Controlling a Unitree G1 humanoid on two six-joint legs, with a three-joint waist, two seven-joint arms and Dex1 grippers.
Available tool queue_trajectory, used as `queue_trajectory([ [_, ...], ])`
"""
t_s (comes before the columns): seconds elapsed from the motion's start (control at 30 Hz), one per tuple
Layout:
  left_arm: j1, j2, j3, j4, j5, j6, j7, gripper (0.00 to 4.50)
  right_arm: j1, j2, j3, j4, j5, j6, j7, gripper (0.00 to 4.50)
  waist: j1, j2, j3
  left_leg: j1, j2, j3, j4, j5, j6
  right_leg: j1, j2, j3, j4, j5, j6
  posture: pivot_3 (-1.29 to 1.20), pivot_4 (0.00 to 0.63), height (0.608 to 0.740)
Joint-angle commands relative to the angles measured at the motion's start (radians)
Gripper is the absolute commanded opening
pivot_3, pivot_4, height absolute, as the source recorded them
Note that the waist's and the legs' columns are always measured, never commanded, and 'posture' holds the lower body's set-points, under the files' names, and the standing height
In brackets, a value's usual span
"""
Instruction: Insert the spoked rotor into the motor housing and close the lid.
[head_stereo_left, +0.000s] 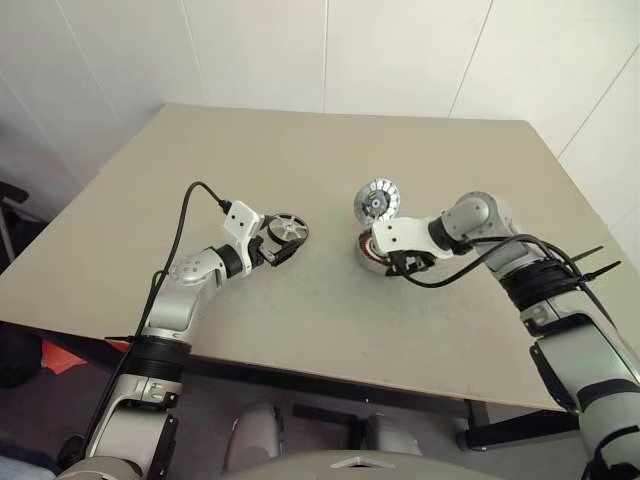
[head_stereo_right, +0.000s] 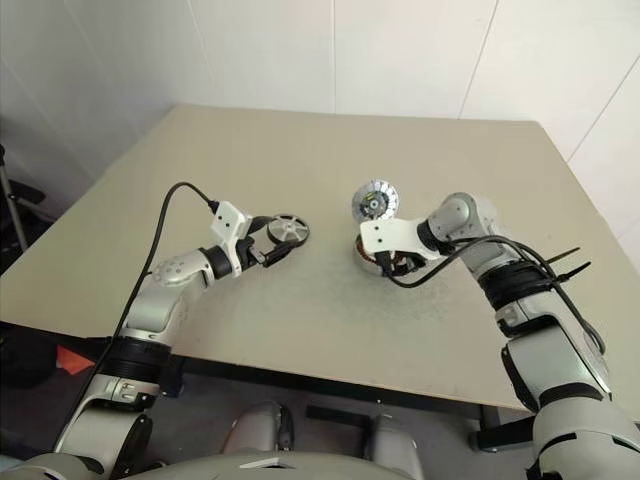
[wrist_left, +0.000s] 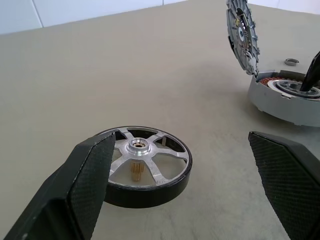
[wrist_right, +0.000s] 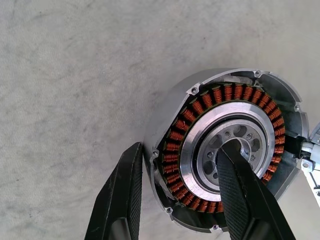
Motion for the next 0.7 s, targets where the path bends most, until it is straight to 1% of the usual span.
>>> queue_trajectory([
  [0.03, -0.016, 0.005, 0.008, -0.012, 0.000, -0.018, 0.003, 4.50, 0.015, -0.021, -0.020, -0.127, 0.029, 0.049, 0.023, 2.00, -0.001, 0.000, 0.000, 0.000, 0.000, 0.000, 0.000, 0.000, 0.000, 0.000, 0.000, 0.000, 0.000, 0.000, 0.000, 0.00, 0.000, 0.740],
  [0.2, -0.015, 0.007, 0.007, -0.010, 0.003, -0.019, 0.001, 4.50, 0.057, -0.038, -0.032, -0.272, 0.055, 0.126, 0.041, 2.00, -0.002, 0.000, 0.000, 0.000, 0.000, 0.000, 0.000, 0.000, 0.000, 0.000, 0.000, 0.000, 0.000, 0.000, 0.000, 0.00, 0.000, 0.740],
  [0.43, -0.027, 0.008, 0.005, -0.003, 0.005, -0.021, -0.002, 4.50, 0.053, -0.014, -0.004, -0.218, 0.027, 0.123, -0.005, 2.00, -0.006, 0.000, 0.000, 0.002, 0.000, 0.000, 0.000, 0.001, -0.002, 0.000, 0.000, 0.000, 0.000, 0.000, 0.000, 0.00, 0.000, 0.740],
  [0.5, -0.028, 0.008, 0.006, -0.002, 0.006, -0.023, -0.003, 4.50, 0.051, -0.010, 0.002, -0.200, 0.024, 0.119, -0.012, 2.73, -0.007, 0.000, 0.000, 0.003, 0.000, 0.000, 0.000, 0.001, -0.002, 0.001, 0.000, 0.000, 0.000, 0.000, 0.000, 0.00, 0.000, 0.740],
  [0.57, -0.027, 0.009, 0.006, -0.003, 0.007, -0.024, -0.004, 4.50, 0.055, -0.008, 0.004, -0.200, 0.024, 0.119, -0.019, 3.31, -0.007, 0.000, 0.000, 0.003, 0.000, 0.000, 0.000, 0.001, -0.002, 0.001, 0.000, 0.000, 0.000, 0.000, 0.000, 0.00, 0.000, 0.740],
  [0.67, -0.028, 0.010, 0.008, 0.000, 0.009, -0.027, -0.004, 4.50, 0.060, -0.012, 0.000, -0.222, 0.038, 0.125, -0.011, 4.32, -0.007, 0.000, 0.000, 0.003, 0.000, 0.000, 0.000, 0.001, -0.002, 0.001, 0.000, 0.000, 0.000, 0.000, 0.000, 0.00, 0.000, 0.740],
  [0.7, -0.028, 0.011, 0.008, 0.000, 0.009, -0.027, -0.004, 4.50, 0.061, -0.015, -0.003, -0.237, 0.048, 0.129, -0.001, 4.48, -0.007, 0.000, 0.000, 0.003, 0.000, 0.000, 0.000, 0.001, -0.002, 0.001, 0.000, 0.000, 0.000, 0.000, 0.000, 0.00, 0.000, 0.740],
])
